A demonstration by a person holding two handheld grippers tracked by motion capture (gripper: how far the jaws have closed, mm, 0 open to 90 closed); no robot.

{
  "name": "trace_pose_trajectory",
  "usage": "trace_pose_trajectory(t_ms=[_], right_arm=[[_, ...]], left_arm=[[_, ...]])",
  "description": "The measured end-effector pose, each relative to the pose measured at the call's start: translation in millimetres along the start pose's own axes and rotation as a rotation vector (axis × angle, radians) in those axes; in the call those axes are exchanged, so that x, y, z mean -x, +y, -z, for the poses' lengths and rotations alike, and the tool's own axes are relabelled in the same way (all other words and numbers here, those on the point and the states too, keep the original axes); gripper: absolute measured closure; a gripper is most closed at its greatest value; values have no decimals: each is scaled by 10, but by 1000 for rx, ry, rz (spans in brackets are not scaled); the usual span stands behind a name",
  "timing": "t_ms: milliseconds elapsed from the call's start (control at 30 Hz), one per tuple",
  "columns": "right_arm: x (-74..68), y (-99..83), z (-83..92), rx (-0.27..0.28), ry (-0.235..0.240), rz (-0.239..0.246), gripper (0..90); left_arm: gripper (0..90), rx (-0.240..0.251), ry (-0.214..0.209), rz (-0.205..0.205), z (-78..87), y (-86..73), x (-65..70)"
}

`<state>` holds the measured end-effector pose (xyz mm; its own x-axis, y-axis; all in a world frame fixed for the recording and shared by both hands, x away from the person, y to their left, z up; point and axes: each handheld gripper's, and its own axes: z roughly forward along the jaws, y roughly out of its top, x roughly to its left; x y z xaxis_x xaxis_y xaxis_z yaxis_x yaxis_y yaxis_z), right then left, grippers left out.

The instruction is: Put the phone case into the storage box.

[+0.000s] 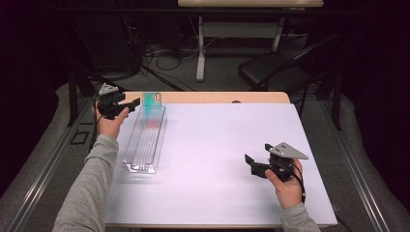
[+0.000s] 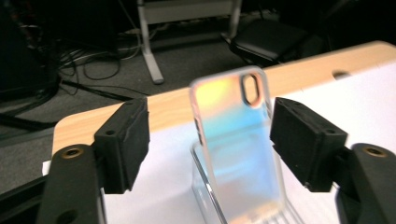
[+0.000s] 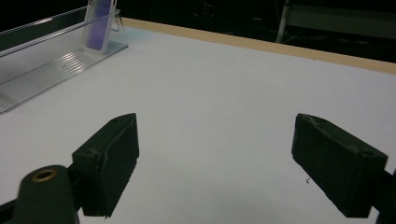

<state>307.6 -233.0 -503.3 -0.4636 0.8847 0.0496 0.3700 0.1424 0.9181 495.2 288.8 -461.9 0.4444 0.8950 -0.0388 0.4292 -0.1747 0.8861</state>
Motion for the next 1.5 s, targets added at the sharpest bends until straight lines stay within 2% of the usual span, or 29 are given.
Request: trace_pose_trajectory(t_ms=[67,267,433,533,633,767,1033,1233,1400,1500], right_arm=[[3,6,15,3,-2,-2,144],[11,30,39,7,-6,7,112],[32,41,35,1,-5,10,66],[39,53,34,-5,-3,8,51],[46,66,33,-6,3,19,24],[57,79,38,-13,14,40,0],[85,93,36,-20,24,51,0],[101,106,23,-18,32,51,0],[115,116,27,-23,33,55,0],[127,124,43,-22,31,60,0]], left_arm=[[265,0,1,-8,42,-12,22],[259,13,-40,3,214,-23,72],[200,11,-81,2,383,-12,148],[170,15,-101,-13,477,-9,210],[166,20,-110,-18,556,-12,268],[158,37,-142,-29,664,-30,356],[155,67,-166,-60,817,-72,512],[152,65,-178,-77,869,-121,604],[100,60,-221,-74,901,-179,665],[97,62,-229,-77,933,-210,699]])
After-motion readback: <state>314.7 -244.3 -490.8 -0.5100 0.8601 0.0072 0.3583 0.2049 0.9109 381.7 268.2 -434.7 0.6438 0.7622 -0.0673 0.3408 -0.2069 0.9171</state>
